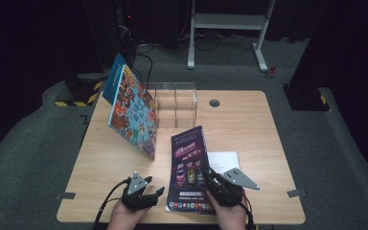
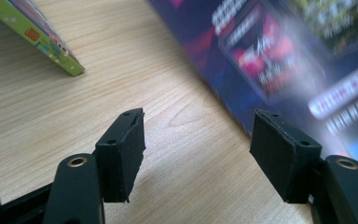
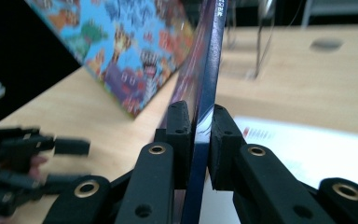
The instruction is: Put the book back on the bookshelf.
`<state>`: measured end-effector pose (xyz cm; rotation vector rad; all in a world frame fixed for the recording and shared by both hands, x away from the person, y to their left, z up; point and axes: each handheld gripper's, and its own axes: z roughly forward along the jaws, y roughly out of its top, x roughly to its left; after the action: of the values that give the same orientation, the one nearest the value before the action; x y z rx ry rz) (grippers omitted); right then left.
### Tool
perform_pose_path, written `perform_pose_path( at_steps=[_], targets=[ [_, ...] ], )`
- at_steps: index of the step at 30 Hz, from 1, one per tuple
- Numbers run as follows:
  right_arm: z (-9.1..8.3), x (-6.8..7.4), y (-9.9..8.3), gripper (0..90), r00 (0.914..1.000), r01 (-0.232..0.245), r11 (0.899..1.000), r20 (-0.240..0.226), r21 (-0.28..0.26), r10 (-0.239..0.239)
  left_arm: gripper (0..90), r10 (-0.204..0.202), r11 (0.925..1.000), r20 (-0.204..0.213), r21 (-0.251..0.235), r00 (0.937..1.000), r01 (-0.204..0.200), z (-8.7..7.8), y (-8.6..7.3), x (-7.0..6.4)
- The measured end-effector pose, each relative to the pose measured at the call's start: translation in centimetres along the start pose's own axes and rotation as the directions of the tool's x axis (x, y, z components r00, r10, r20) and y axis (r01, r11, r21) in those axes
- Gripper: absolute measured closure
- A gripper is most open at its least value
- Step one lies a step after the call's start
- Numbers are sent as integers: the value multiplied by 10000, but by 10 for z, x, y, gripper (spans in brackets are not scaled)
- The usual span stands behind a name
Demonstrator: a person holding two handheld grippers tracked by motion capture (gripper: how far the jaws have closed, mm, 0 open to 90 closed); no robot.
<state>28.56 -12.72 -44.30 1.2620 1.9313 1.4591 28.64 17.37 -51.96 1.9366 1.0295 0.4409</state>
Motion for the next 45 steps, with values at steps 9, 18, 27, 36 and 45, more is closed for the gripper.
perform_pose_path(
  at_steps=[9,18,27,36,45],
  targets=[
    [-3,9,25,812,9929,889,9808,940,-1737,-733,347,-39,9992,-107,-407,9999,34,-5,3,3],
    [11,18,37,812,9832,1424,9550,1488,-2602,-1060,344,-14,9974,-110,-717,9999,6,-8,4,5],
    [13,13,32,811,9748,1738,9428,1858,-2843,-1237,345,11,9945,-177,-1049,9998,-30,-13,9,6],
    [7,8,16,810,9749,1699,9459,1872,-2764,-1204,332,181,9897,93,-1423,9998,-166,-19,28,-5],
    [8,16,-2,810,9569,2329,9329,2359,-2748,-1694,324,-129,9711,299,-2380,9995,197,-32,64,-8]
  ],
)
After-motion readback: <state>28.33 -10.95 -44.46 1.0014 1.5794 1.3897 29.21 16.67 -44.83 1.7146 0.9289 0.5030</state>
